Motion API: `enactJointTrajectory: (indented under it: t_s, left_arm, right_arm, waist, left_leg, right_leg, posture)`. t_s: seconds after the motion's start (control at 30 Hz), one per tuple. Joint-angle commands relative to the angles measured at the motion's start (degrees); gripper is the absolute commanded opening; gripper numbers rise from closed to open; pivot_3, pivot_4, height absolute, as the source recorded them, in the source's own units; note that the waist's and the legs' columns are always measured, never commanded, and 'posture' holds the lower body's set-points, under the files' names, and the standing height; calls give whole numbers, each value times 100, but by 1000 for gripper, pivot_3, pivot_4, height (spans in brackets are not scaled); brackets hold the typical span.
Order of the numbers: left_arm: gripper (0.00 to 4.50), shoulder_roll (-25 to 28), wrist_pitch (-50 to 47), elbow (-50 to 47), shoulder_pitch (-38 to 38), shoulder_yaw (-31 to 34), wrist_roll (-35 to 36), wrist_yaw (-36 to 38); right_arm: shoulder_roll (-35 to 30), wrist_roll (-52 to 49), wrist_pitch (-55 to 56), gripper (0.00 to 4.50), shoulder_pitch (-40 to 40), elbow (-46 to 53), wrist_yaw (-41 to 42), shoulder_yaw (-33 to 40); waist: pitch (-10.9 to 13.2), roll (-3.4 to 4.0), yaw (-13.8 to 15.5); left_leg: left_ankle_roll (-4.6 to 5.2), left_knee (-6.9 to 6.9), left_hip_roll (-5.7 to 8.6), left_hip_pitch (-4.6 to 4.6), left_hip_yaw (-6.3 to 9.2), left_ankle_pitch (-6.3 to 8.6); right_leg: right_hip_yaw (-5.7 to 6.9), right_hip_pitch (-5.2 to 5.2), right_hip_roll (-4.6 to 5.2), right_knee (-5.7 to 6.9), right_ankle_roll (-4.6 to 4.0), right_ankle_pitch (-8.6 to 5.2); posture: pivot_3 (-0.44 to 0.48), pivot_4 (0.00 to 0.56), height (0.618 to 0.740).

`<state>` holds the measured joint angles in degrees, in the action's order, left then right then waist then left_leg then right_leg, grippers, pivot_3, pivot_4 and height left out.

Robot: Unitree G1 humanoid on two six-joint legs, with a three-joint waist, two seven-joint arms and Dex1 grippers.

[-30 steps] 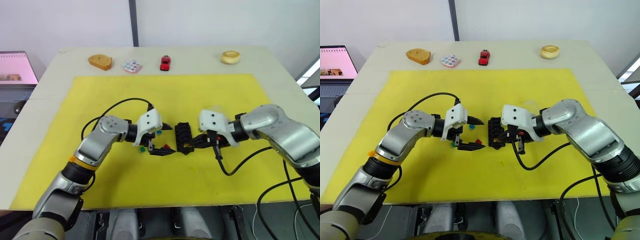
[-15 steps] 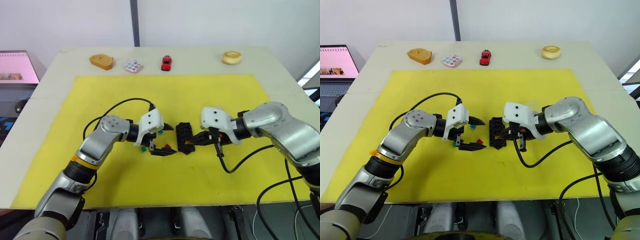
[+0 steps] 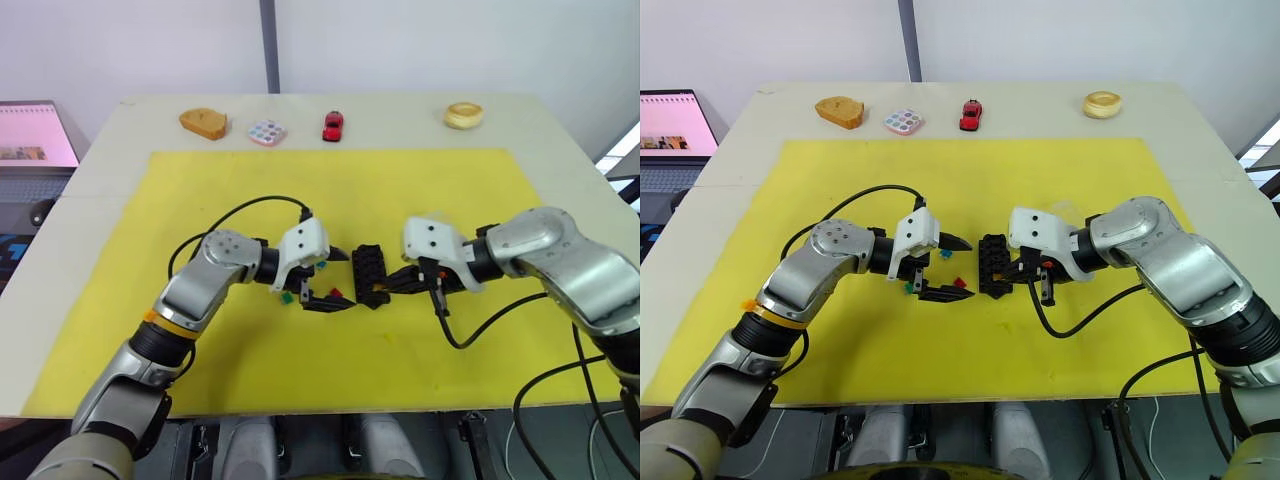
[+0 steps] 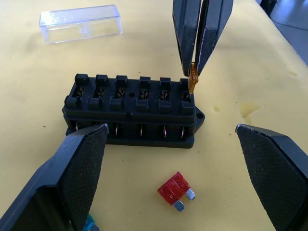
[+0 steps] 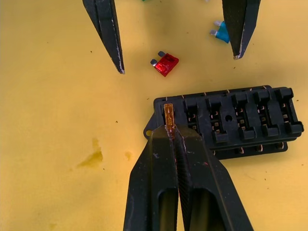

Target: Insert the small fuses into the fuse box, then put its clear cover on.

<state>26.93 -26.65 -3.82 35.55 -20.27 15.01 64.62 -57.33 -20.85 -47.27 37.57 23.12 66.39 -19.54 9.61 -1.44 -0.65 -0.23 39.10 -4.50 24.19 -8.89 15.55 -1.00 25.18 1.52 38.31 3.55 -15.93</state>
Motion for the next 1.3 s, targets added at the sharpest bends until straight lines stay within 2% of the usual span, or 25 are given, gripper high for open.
enactJointTrajectory:
  t_s: [0.03,0.53,1.13,1.3]
  left_arm:
    - [4470,-20,71,-121,88,37,-14,-5]
    - [4470,-6,54,-143,55,72,-23,-53]
    - [4470,-72,67,-137,44,59,-20,-109]
    - [4470,-61,57,-149,39,81,-22,-123]
  right_arm:
    - [3,85,75,0,-8,0,-17,160]
    - [127,362,242,0,-48,-94,114,-101]
    - [56,398,262,0,155,-80,473,41]
    - [97,759,540,0,123,-226,427,-195]
  waist:
    - [0,0,0]
    - [-1,1,-1]
    - [-1,1,2]
    - [-1,1,1]
  left_leg:
    - [0,0,0,0,0,0]
    - [-1,3,1,0,0,-1]
    - [-2,5,1,0,0,-1]
    - [-2,6,2,0,0,-1]
  right_leg:
    - [0,0,0,0,0,0]
    - [0,-1,-1,3,2,1]
    - [0,0,0,8,4,2]
    - [0,0,-1,10,4,2]
  posture:
    - [0,150,740]
    - [0,150,740]
    - [0,150,740]
    - [0,150,740]
